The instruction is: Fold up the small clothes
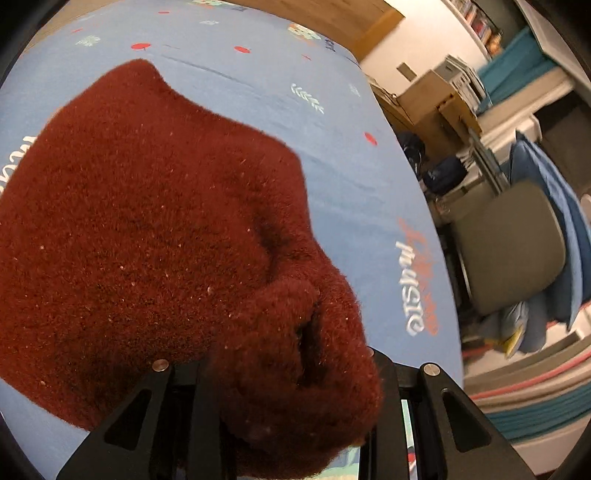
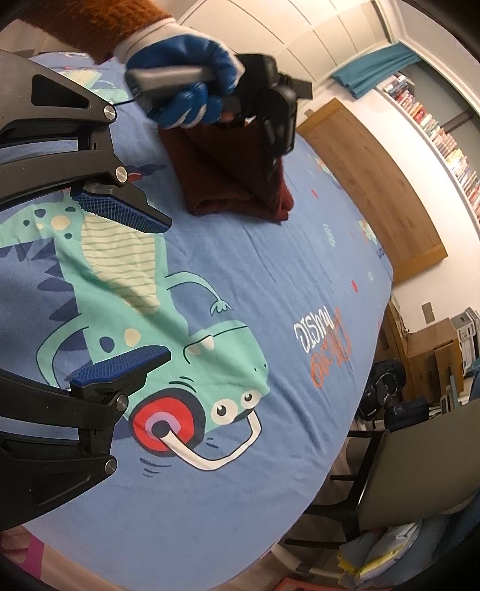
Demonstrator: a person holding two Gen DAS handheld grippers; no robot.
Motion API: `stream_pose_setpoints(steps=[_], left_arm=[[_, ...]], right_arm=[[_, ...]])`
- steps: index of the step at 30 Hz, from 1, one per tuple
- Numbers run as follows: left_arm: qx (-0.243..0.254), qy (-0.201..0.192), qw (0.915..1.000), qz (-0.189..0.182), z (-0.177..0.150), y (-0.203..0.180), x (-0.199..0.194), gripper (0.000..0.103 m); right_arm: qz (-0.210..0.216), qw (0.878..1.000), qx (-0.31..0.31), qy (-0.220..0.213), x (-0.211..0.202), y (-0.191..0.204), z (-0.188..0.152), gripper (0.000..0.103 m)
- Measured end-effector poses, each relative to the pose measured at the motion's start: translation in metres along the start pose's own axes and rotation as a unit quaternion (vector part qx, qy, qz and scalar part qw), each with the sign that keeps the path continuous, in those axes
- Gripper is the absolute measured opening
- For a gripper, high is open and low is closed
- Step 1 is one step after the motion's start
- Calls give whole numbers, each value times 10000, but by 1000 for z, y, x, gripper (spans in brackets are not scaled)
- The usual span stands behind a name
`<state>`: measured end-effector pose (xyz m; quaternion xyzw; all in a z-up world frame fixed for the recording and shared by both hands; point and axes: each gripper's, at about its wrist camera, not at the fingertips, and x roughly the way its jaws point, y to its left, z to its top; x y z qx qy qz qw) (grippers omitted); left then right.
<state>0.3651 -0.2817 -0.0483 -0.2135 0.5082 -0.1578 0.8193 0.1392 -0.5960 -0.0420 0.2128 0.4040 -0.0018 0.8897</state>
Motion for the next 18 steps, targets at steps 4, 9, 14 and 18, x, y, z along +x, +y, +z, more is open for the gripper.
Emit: stream_pose_setpoints(steps=[4, 9, 14, 18], left_arm=[[66, -7, 9999, -150, -3, -6, 1, 40], [21, 238, 9968, -765, -2, -9, -2, 49], [176, 391, 9929, -1106, -3, -1, -18, 49], [387, 466, 9890, -1347, -1, 4, -36, 49]], right_arm=[[-6, 10000, 28, 30, 3, 1, -2, 65], [12, 10000, -21, 44, 6, 7, -1, 65], [-11, 9999, -148, 31, 4, 17, 1, 65], [-28, 9997, -249, 39, 6, 25, 5, 65]])
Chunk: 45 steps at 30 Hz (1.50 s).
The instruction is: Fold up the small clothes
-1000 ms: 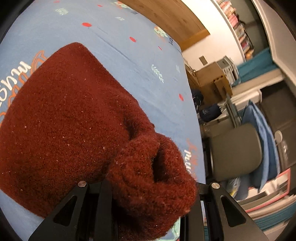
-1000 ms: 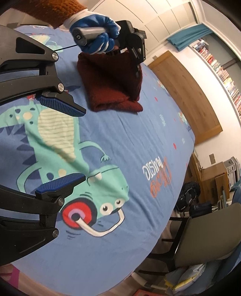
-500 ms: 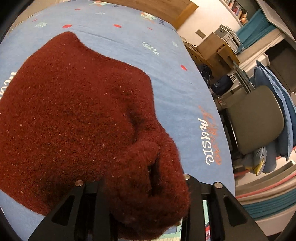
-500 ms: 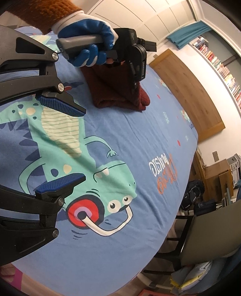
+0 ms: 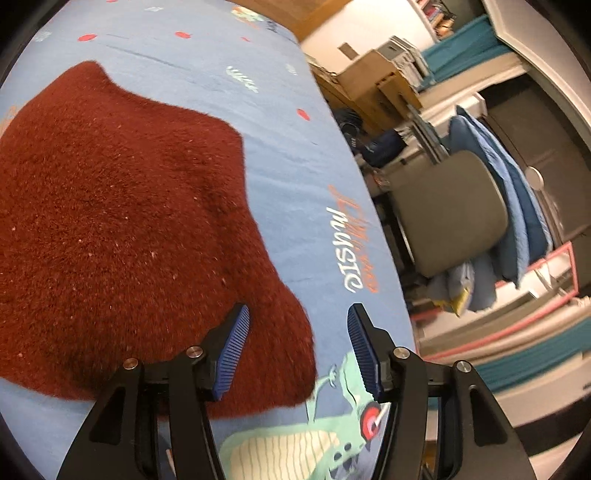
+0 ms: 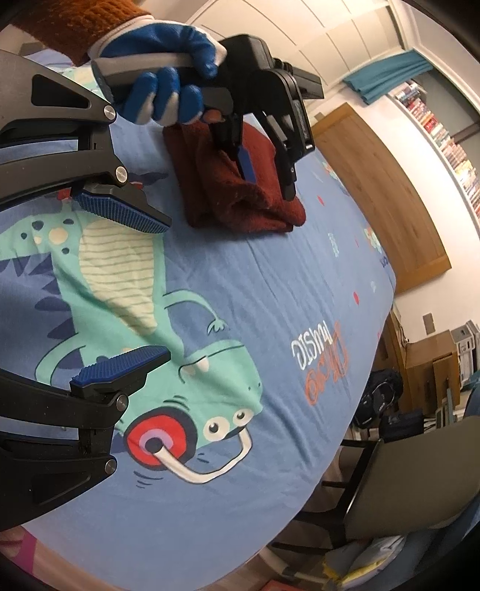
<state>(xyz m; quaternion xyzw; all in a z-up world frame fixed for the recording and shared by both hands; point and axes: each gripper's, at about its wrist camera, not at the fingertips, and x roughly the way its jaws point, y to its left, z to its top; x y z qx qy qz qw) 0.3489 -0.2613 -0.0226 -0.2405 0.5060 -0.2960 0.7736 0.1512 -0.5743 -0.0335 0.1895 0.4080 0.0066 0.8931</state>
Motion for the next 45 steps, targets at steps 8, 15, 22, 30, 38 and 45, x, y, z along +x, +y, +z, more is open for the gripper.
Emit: stream_pose_setpoints(steps=[8, 15, 22, 30, 38, 45], left_arm=[[693, -330, 9970, 3, 16, 10, -71, 49], [1164, -644, 9873, 869, 17, 52, -120, 49], [1475, -316, 9821, 1131, -7, 77, -95, 49], [1438, -122, 9842, 1027, -43, 75, -52, 50], [1578, -88, 9814, 1093, -43, 68, -43, 50], [1535, -358, 9827, 974, -24, 66, -77, 50]], right_arm=[[165, 9987, -479, -56, 10, 46, 25, 65], [639, 9914, -1141, -81, 44, 122, 57, 65], [866, 9863, -1389, 192, 112, 169, 80, 65], [577, 9872, -1303, 709, 172, 136, 73, 65], [568, 9885, -1077, 891, 180, 103, 62, 65], [764, 9866, -1259, 704, 162, 117, 79, 65]])
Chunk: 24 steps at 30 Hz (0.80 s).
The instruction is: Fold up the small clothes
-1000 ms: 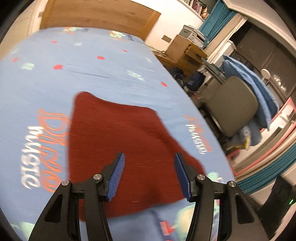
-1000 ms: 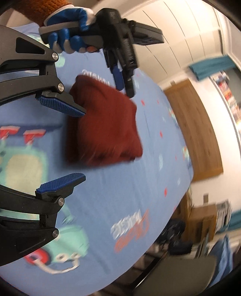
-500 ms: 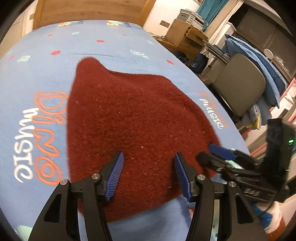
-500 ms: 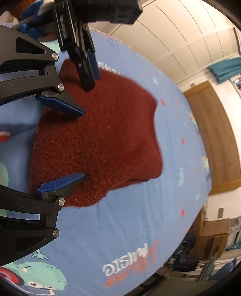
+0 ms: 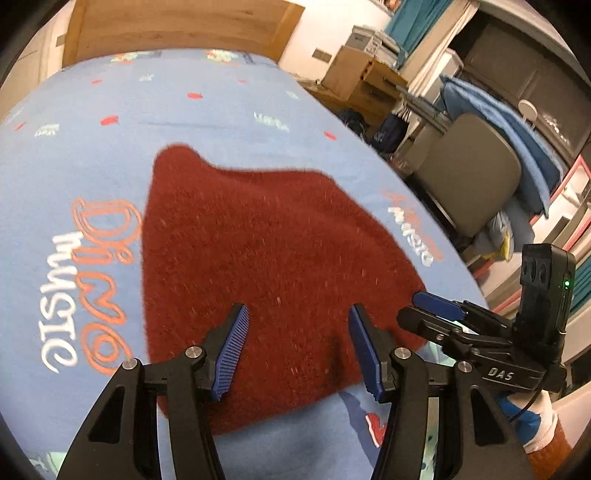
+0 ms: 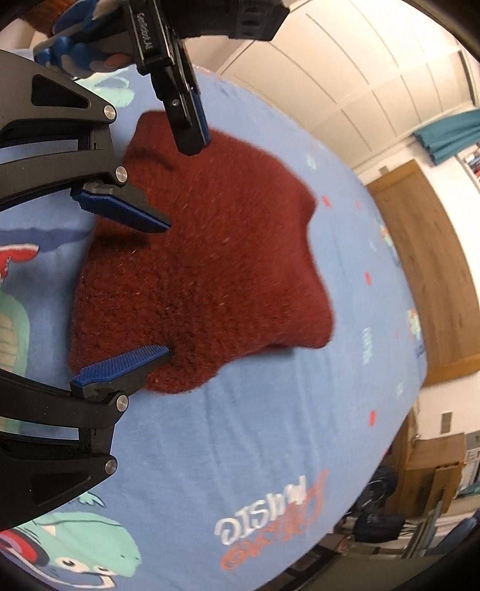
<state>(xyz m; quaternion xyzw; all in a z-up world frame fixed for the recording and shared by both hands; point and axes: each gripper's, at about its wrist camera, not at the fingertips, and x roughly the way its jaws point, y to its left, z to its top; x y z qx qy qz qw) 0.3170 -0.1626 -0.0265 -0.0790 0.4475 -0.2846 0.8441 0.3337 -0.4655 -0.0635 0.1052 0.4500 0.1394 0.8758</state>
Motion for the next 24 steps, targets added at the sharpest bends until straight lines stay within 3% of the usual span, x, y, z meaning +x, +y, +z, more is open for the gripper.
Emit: stream_pose_setpoints(steps=[7, 13, 20, 24], left_arm=[[47, -64, 9989, 465, 32, 7, 22, 50], [-90, 164, 9973, 704, 15, 24, 53, 51], [-63, 134, 9982, 578, 11, 29, 32, 52], [-34, -34, 9977, 676, 10, 32, 11, 62]], right_arm=[[-50, 9994, -230, -250, 7, 18, 39, 66], [-14, 9999, -61, 113, 52, 6, 43, 67], [-62, 9999, -34, 129, 46, -2, 36, 68], [-131, 9998, 155, 37, 23, -12, 32, 72]])
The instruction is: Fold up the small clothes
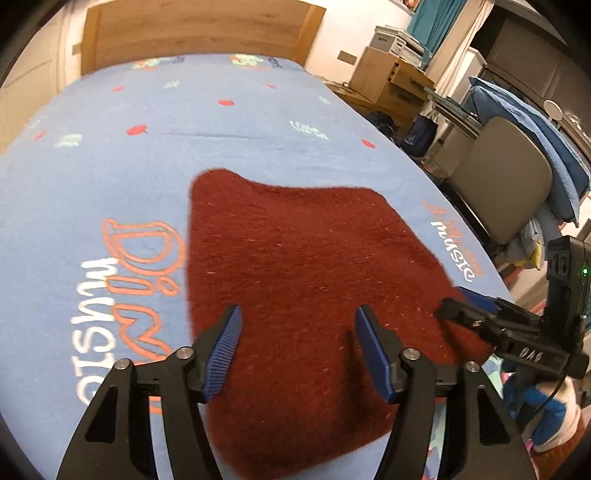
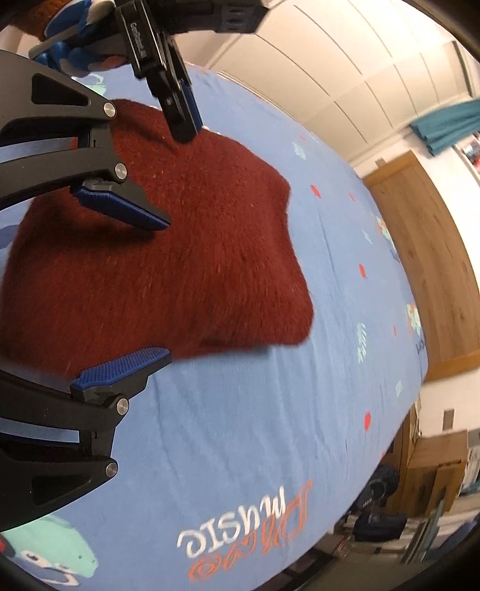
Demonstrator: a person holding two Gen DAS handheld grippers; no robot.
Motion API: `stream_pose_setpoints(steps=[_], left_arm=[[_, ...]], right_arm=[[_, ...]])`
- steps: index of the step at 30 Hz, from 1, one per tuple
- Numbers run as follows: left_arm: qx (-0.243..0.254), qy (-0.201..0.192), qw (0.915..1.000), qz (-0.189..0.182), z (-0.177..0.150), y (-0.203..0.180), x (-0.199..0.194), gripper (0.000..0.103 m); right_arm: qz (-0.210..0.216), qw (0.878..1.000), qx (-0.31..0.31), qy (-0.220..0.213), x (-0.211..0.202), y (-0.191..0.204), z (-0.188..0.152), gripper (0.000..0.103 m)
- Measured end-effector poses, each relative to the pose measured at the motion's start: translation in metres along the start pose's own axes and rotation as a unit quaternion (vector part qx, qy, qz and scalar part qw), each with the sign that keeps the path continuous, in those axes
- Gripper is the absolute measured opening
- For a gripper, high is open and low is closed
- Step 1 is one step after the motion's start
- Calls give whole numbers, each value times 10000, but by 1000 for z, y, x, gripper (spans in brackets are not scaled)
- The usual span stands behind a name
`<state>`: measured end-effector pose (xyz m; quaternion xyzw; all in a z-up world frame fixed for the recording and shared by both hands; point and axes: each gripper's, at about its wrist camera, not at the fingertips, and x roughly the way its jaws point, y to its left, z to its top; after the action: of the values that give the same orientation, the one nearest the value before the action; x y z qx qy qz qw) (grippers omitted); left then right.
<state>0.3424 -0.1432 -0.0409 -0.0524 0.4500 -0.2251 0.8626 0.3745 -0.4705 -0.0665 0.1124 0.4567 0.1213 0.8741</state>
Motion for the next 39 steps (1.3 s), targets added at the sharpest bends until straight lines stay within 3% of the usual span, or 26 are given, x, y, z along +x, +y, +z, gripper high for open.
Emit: stream_pose_setpoints(steps=[4, 7, 11, 16, 18, 20, 22, 24, 26, 29, 33, 39], left_arm=[[-234, 0, 9996, 141, -5, 21, -6, 71], [-527, 227, 9984, -23, -10, 39, 3, 71], [-834, 444, 9941, -536, -10, 50, 17, 74], [-1220, 668, 9836, -1145, -9, 65, 38, 83], [-1472, 717, 9757, -1454, -11, 71, 47, 83], [-1761, 744, 9661, -1735, -12, 75, 54, 78], [-2043, 680, 9554, -2019, -10, 83, 57, 63], [-2325, 529, 9434, -2303, -8, 92, 51, 54], [-2386, 371, 9380, -2487, -2, 97, 42, 49], [-2343, 130, 9354, -2646, 14, 106, 21, 47], [-2244, -247, 9364, -2687, 30, 127, -19, 47], [-2288, -392, 9486, -2152, 20, 175, -57, 48]], right_arm=[[106, 9995, 279, 64, -10, -16, -5, 80], [443, 9967, 559, 379, -4, -30, -12, 82], [1078, 9852, 972, 911, 19, -45, -19, 83], [1592, 9724, 1194, 1222, 43, -53, -22, 87], [1824, 9666, 1310, 1236, 48, -57, -24, 87], [1983, 9638, 1338, 1178, 49, -58, -27, 82], [2196, 9584, 1387, 1186, 51, -58, -29, 73], [2213, 9587, 1378, 1140, 49, -57, -29, 65], [2215, 9605, 1330, 1035, 42, -54, -26, 59], [2144, 9663, 1137, 860, 26, -40, -19, 55], [2430, 9640, 964, 494, 1, -14, -3, 53], [2790, 9571, 684, 374, -2, 36, 10, 53]])
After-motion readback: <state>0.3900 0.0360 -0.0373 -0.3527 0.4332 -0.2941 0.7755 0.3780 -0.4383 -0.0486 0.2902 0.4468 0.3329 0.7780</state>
